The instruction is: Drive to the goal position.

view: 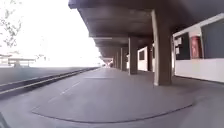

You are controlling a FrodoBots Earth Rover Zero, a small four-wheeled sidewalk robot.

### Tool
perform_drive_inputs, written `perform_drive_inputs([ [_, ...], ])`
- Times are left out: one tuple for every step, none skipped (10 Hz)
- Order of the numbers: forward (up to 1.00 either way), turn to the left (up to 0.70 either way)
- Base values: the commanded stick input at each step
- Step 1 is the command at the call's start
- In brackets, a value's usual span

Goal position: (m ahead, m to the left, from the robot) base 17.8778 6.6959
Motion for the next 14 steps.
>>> perform_drive_inputs([
  [0.70, 0.00],
  [0.70, 0.00],
  [0.70, 0.00],
  [0.70, 0.00],
  [0.70, 0.00],
  [0.70, 0.00],
  [0.70, 0.00],
  [0.70, 0.00],
  [0.70, 0.00],
  [0.70, 0.00],
  [0.70, 0.00],
  [0.70, 0.00],
  [0.70, 0.00],
  [0.70, 0.00],
])
